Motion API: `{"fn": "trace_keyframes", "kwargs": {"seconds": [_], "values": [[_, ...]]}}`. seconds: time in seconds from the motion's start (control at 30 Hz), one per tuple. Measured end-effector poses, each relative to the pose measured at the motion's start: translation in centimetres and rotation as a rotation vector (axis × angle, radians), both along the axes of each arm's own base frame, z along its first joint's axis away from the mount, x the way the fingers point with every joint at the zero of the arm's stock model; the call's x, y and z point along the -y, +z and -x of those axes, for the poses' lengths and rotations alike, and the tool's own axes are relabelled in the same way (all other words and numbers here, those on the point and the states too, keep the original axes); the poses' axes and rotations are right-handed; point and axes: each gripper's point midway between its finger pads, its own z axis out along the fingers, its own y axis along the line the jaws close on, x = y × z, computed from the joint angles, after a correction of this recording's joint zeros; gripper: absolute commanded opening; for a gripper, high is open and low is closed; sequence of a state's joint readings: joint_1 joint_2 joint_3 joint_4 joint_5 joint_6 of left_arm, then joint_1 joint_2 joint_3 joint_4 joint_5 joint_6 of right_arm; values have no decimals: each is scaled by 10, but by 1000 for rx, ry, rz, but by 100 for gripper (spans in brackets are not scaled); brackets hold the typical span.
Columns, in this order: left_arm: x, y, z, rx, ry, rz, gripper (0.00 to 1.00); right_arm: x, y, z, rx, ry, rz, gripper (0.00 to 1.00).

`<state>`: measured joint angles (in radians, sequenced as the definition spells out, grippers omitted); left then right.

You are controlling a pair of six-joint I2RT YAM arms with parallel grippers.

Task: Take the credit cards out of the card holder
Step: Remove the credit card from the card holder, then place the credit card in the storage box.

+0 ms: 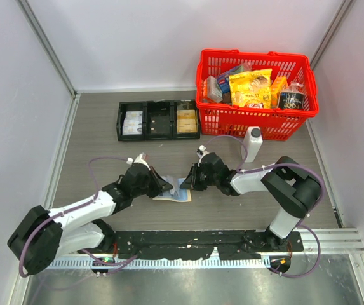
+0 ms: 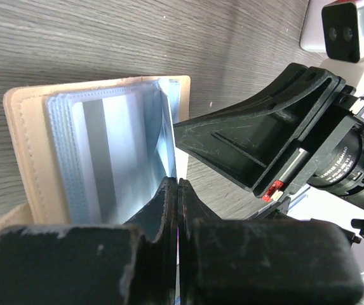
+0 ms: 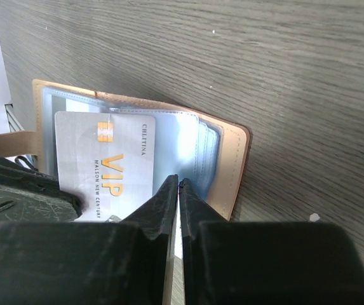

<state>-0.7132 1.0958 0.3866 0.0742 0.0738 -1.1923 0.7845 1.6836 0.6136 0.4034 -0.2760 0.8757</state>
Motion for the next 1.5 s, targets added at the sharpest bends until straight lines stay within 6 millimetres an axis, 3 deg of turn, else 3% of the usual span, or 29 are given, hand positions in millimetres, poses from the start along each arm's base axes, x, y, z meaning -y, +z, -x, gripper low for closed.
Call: {"fn": "trace_keyframes", "kwargs": {"seconds": [0.17,0.47,0.53,0.67,0.73,0.87,1.03,1.2,1.33,1.4,1.5], "values": [[-9,-1,4,-7,17,-33,0,-1,-1,-1,-4,-1,0,10],[-45,6,15,33,64,-148,0,-1,0,-1,-6,-1,2,15],[-50,11,16,53,71,-156,0,-1,1,-1,-6,0,4,22],[-57,23,16,103,85,-149,0,3,9,2,5,2,9,50],[-59,33,15,141,95,-127,0,8,20,4,23,-6,-3,60],[-58,61,11,228,120,-41,0,9,65,5,116,-19,-94,73],[-54,98,6,331,161,105,0,3,123,11,230,-19,-258,78],[-49,133,2,412,193,259,0,-5,156,22,276,-7,-385,78],[-42,149,-1,433,202,356,0,-16,172,32,290,16,-457,76],[-39,152,-2,434,195,375,0,-21,179,37,300,31,-489,71],[-34,158,-2,432,183,415,0,-29,188,44,316,50,-531,56]]}}
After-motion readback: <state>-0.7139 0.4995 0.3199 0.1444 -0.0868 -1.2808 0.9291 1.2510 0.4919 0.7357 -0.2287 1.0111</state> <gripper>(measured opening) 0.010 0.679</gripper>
